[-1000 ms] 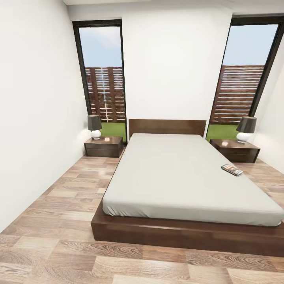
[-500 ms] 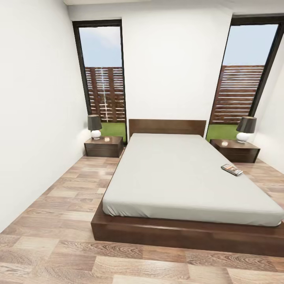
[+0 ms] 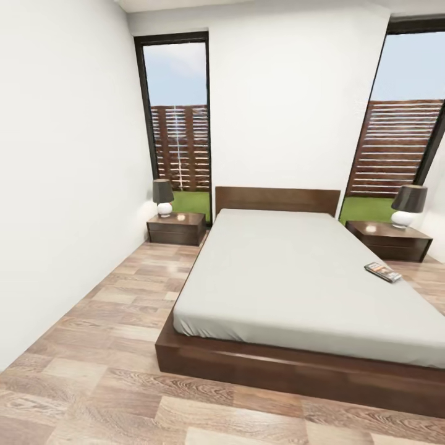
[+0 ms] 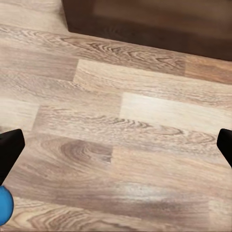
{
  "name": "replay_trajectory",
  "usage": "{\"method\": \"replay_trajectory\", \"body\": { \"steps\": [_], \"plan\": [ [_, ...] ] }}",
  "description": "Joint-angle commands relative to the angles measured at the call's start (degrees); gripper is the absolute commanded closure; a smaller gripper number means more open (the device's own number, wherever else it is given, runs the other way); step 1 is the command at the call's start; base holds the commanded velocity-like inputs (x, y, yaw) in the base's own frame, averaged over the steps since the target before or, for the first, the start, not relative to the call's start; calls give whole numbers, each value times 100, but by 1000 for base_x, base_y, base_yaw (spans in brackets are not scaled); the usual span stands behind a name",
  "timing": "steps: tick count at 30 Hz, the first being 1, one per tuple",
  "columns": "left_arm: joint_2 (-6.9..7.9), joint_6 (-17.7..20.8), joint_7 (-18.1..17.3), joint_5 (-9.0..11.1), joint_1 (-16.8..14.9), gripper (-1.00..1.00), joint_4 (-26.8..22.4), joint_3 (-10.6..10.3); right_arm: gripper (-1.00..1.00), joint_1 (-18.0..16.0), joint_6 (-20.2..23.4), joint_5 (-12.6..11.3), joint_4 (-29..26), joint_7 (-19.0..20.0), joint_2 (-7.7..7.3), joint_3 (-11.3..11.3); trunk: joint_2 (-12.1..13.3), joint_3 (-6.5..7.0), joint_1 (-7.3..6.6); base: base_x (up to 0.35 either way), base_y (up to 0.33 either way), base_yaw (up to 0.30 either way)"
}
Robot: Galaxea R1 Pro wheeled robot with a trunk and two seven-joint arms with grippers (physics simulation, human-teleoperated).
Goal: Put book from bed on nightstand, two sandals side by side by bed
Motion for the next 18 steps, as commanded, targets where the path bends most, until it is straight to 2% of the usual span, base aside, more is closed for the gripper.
{"method": "replay_trajectory", "body": {
  "steps": [1, 18],
  "plan": [
    [-1, -13, -1, 24, -2, -100, 1, -1, -100, 3, -11, -4, -9, 7, -1, -4, -2, -4, 0, 0, 0, 290],
    [3, -14, -1, 24, -2, -100, 2, -1, -100, 4, -12, -4, 0, 3, 1, -4, -2, -4, 0, 0, 0, 293]
  ]
}}
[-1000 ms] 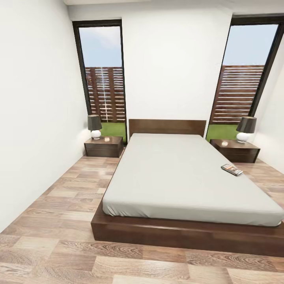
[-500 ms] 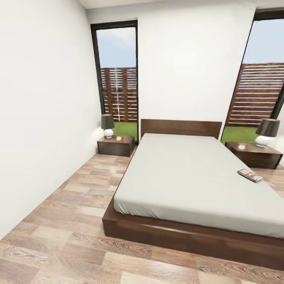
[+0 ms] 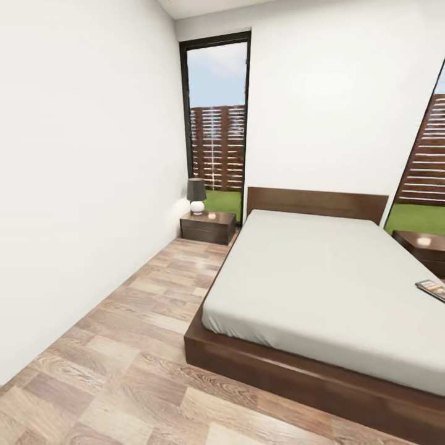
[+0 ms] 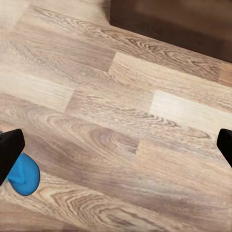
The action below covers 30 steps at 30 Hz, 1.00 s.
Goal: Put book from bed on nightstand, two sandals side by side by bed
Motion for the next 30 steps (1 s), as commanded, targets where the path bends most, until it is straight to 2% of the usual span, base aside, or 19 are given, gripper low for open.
{"method": "replay_trajectory", "body": {
  "steps": [1, 30],
  "plan": [
    [-2, -13, -1, 24, -2, -100, 1, -1, -100, 4, -9, -4, -9, 7, 1, -4, -2, -4, 0, 0, 0, 293],
    [-6, -17, -1, 24, -2, -100, 1, -1, -100, 3, -9, 5, -9, 2, 6, -4, -2, -4, 0, 0, 0, 294]
  ]
}}
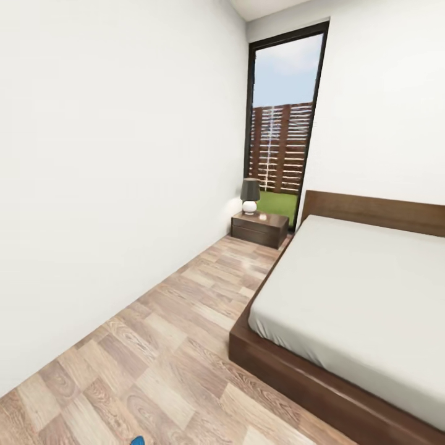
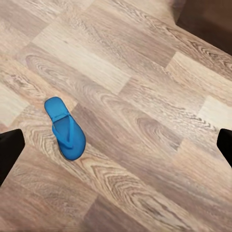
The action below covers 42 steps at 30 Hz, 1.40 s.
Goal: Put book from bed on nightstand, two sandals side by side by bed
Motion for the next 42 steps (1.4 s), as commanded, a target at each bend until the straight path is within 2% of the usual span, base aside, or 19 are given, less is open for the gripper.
{"method": "replay_trajectory", "body": {
  "steps": [1, 16, 23, 33, 42],
  "plan": [
    [-1, -11, -1, 24, -2, -100, 0, -1, -100, 4, -9, -3, -9, 8, -1, -4, -2, -4, 0, 0, 0, 294],
    [6, -12, -1, 24, -2, -100, 0, -1, -100, 4, -9, -2, -9, 6, -1, -4, -2, -4, 0, 0, 1, 294],
    [9, -10, -1, 24, -2, -100, 0, 1, -100, 3, -10, -2, -9, 6, 1, -4, -2, -4, 0, 0, 168, 294],
    [14, -13, -1, 24, -2, -100, 0, 4, -100, 2, -9, -2, -9, 7, 8, -4, -2, -4, 0, 3, 29, 294],
    [16, -11, -1, 24, -2, -100, 0, 8, -100, 3, -10, -2, -9, 7, 8, -4, -2, -4, 0, 112, 136, 294]
  ]
}}
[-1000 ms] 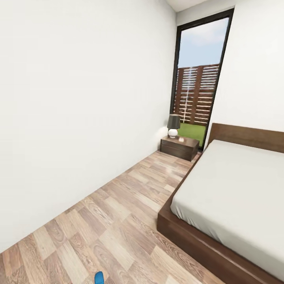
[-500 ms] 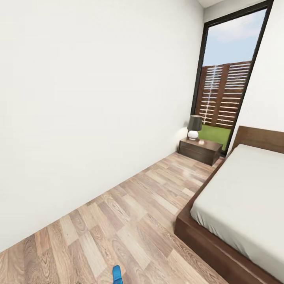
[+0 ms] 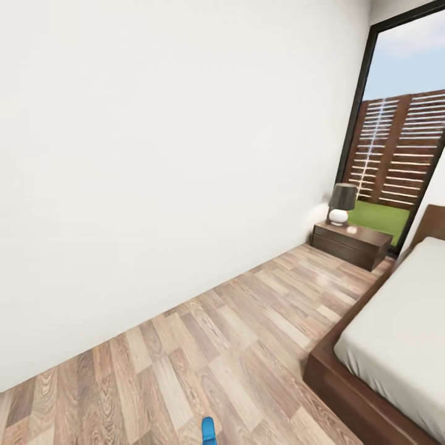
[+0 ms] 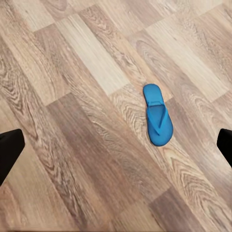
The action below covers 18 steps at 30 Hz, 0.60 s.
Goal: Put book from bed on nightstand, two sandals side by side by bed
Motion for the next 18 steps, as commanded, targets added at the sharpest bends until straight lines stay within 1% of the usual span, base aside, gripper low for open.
{"method": "replay_trajectory", "body": {
  "steps": [1, 3, 6, 18],
  "plan": [
    [-1, -13, -1, 24, -2, -100, 1, -2, -100, 5, -9, -3, -10, 7, 0, -4, -3, -4, 1, 41, 45, 282],
    [-1, -12, -1, 24, 0, -100, 1, -1, -100, 4, -8, -3, -10, 7, 0, -4, -3, -4, 1, 35, 29, 228],
    [-1, -12, -1, 24, -1, -100, 1, -1, -100, 4, -8, -3, -10, 11, -6, -4, -3, -4, 1, 119, 91, 100],
    [-1, -11, -1, 30, -2, -100, 1, 0, -100, 5, -8, -3, -10, 11, -7, -4, -3, -4, 1, 208, 167, 11]
  ]
}}
